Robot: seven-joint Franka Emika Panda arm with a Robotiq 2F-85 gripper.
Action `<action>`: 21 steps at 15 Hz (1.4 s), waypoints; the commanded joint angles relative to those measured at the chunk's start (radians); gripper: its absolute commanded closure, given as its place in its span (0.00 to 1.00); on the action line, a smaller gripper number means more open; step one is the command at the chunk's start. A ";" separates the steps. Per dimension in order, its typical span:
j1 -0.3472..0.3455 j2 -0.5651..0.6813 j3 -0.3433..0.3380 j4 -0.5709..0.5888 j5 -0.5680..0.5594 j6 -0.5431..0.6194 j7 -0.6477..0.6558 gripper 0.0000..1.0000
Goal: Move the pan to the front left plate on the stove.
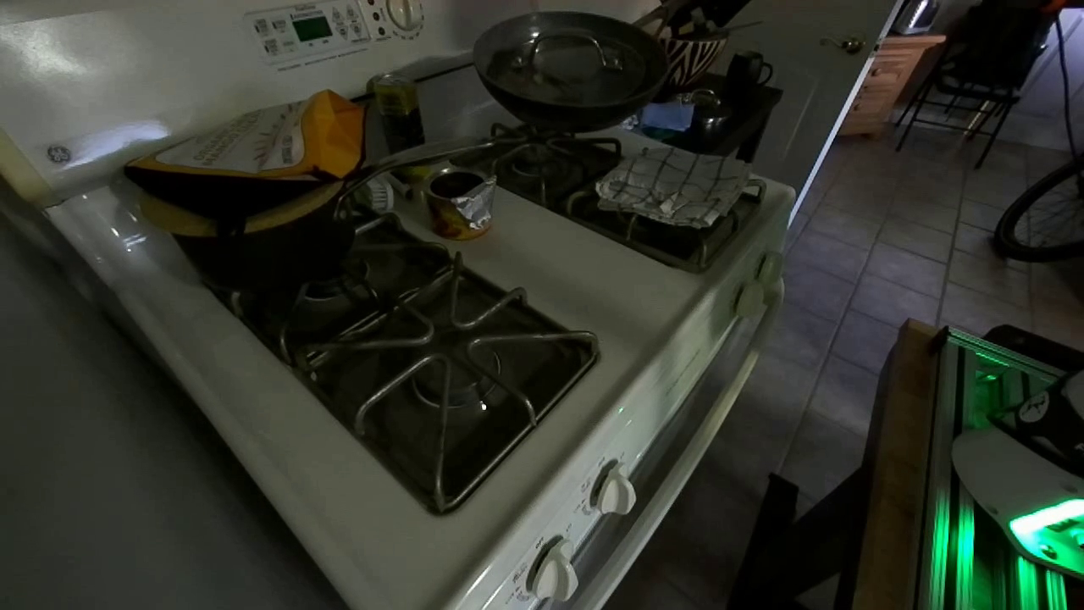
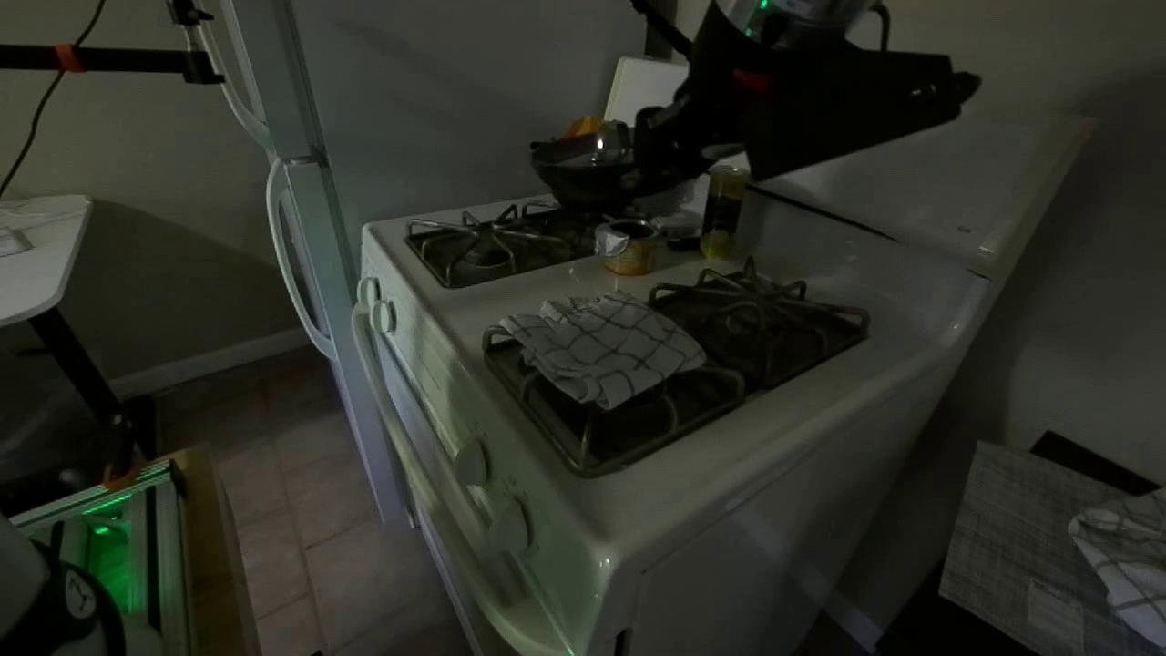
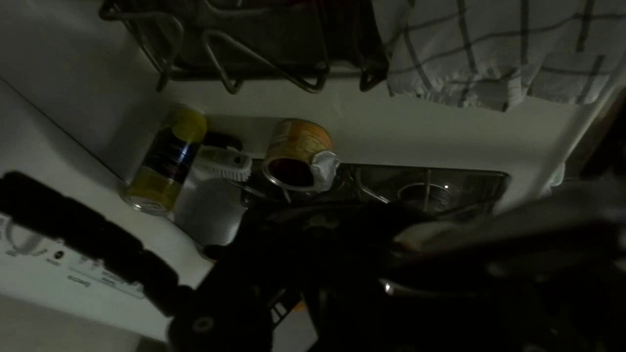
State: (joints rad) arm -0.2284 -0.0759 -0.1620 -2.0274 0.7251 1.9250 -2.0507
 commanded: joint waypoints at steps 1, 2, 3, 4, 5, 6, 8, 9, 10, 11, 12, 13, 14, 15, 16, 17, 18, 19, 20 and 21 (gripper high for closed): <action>0.044 -0.121 -0.008 -0.061 -0.008 -0.075 -0.028 0.97; 0.058 -0.138 -0.006 -0.070 -0.015 -0.085 -0.041 0.97; 0.070 -0.154 -0.003 -0.079 -0.026 -0.097 -0.048 0.97; 0.083 -0.170 0.000 -0.086 -0.037 -0.105 -0.051 0.97; 0.096 -0.183 0.004 -0.092 -0.048 -0.112 -0.045 0.97; 0.107 -0.196 0.008 -0.097 -0.057 -0.119 -0.032 0.97; 0.128 -0.198 0.012 -0.086 -0.076 -0.133 -0.023 0.97; 0.128 -0.152 0.005 -0.085 -0.086 -0.088 -0.036 0.97; 0.135 -0.156 0.007 -0.088 -0.095 -0.088 -0.035 0.90; 0.137 -0.152 0.007 -0.093 -0.101 -0.086 -0.035 0.90; 0.136 -0.145 0.007 -0.096 -0.106 -0.084 -0.036 0.90; 0.135 -0.136 0.005 -0.096 -0.109 -0.082 -0.037 0.90; 0.133 -0.130 0.004 -0.096 -0.110 -0.080 -0.038 0.90; 0.135 -0.133 0.005 -0.106 -0.096 -0.074 -0.025 0.97; 0.140 -0.138 0.010 -0.118 -0.081 -0.069 -0.016 0.97; 0.146 -0.139 0.015 -0.129 -0.064 -0.066 -0.012 0.97; 0.154 -0.145 0.027 -0.145 -0.060 -0.054 0.006 0.97; 0.164 -0.148 0.038 -0.160 -0.056 -0.037 0.023 0.97; 0.174 -0.158 0.052 -0.180 -0.053 -0.014 0.041 0.97; 0.186 -0.171 0.065 -0.197 -0.045 0.014 0.064 0.97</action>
State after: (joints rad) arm -0.0771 -0.1884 -0.1231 -2.1800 0.6231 1.8887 -2.0570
